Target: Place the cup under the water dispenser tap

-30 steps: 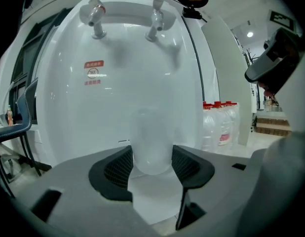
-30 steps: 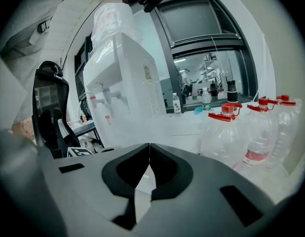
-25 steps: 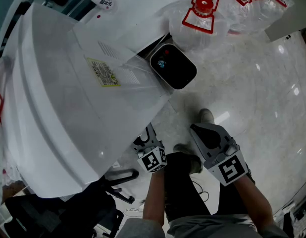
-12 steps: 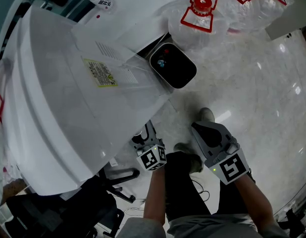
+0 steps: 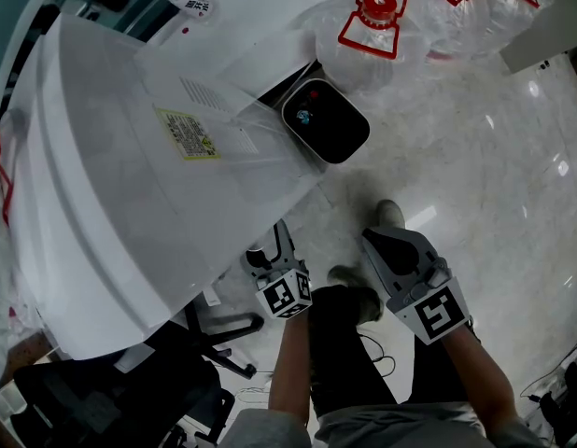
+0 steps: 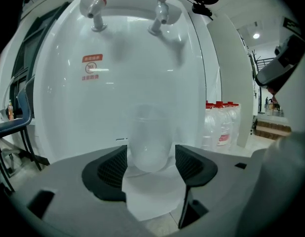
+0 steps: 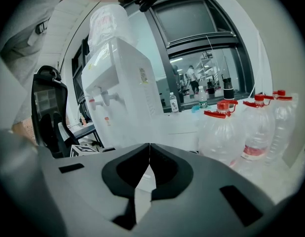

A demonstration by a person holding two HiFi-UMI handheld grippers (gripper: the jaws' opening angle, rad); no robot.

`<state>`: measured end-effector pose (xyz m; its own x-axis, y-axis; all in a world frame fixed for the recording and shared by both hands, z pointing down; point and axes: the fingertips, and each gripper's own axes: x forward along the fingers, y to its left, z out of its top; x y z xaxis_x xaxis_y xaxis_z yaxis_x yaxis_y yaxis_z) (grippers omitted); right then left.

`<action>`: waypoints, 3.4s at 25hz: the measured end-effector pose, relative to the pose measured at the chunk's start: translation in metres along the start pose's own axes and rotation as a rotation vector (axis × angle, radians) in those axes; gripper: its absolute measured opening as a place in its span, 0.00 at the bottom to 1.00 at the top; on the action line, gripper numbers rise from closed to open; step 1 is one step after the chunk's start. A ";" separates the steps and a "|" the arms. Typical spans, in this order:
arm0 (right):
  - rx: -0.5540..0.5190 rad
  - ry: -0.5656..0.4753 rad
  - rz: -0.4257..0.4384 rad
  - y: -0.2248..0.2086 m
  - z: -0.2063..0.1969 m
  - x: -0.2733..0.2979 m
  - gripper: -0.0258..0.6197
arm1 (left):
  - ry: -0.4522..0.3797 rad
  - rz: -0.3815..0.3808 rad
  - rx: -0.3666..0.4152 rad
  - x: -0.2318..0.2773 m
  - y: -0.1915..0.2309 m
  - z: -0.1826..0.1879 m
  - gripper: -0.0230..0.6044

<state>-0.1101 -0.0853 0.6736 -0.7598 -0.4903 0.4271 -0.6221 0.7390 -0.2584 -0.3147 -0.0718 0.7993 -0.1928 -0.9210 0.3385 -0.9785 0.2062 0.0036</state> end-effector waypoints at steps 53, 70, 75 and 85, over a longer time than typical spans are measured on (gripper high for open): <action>0.089 -0.156 0.145 0.161 0.197 -0.272 0.06 | -0.035 -0.213 0.043 -0.359 -0.129 0.331 0.05; -0.096 -0.332 0.220 0.220 0.255 -0.419 0.06 | -0.275 -0.353 0.134 -0.506 -0.220 0.460 0.05; -0.211 -0.442 0.213 0.238 0.280 -0.455 0.06 | -0.317 -0.378 0.130 -0.534 -0.233 0.477 0.05; -0.386 -0.611 0.207 0.276 0.312 -0.492 0.06 | -0.429 -0.410 0.160 -0.577 -0.235 0.514 0.05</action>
<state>0.0330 0.2155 0.1223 -0.8937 -0.4096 -0.1832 -0.4301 0.8983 0.0895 -0.0113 0.2408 0.1195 0.2215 -0.9727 -0.0697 -0.9718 -0.2142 -0.0989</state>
